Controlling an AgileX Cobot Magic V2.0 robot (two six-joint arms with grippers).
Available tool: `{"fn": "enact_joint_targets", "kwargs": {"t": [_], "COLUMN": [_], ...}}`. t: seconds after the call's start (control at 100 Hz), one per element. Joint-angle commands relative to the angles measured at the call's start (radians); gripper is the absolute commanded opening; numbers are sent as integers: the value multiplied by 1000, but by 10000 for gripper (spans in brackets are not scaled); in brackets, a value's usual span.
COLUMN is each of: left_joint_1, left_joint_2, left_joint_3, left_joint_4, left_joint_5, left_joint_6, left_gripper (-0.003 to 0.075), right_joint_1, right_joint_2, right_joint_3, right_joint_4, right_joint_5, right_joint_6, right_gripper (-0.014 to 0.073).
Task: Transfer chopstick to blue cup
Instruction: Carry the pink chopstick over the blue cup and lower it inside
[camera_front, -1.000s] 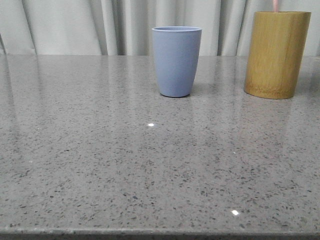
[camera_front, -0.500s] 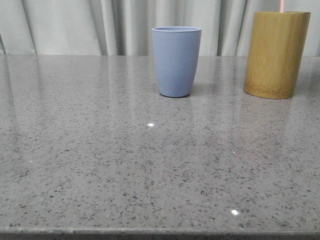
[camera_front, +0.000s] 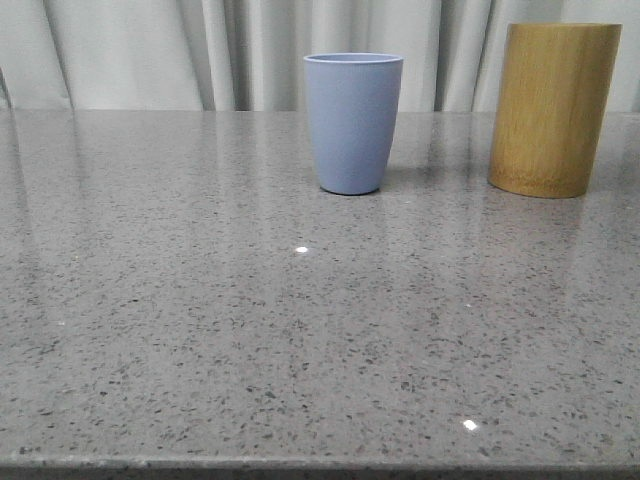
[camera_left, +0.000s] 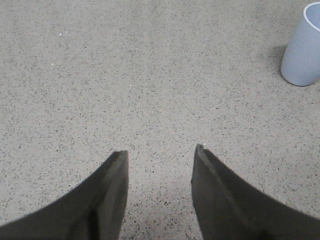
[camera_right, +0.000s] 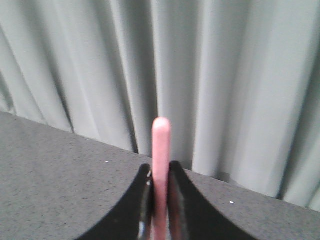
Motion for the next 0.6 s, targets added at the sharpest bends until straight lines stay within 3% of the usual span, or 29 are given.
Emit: {"fn": "enact_joint_targets", "kwargs": {"t": [0.0, 0.21, 0.59], "left_joint_1": [3, 3, 3], "left_joint_2": [-4, -4, -4], "left_joint_3": [-26, -26, -26], "left_joint_4": [-1, -1, -1], "left_joint_5": [-72, -72, -71], "left_joint_6": [-5, -5, -5], "left_gripper": [294, 294, 294], "right_joint_1": [46, 101, 101], "right_joint_2": [-15, 45, 149], "right_joint_3": [-35, -35, -33], "right_joint_4": [3, 3, -15], "right_joint_5": [-108, -177, -141], "right_joint_6": [-12, -12, -13], "right_gripper": [-71, -71, -69]}}
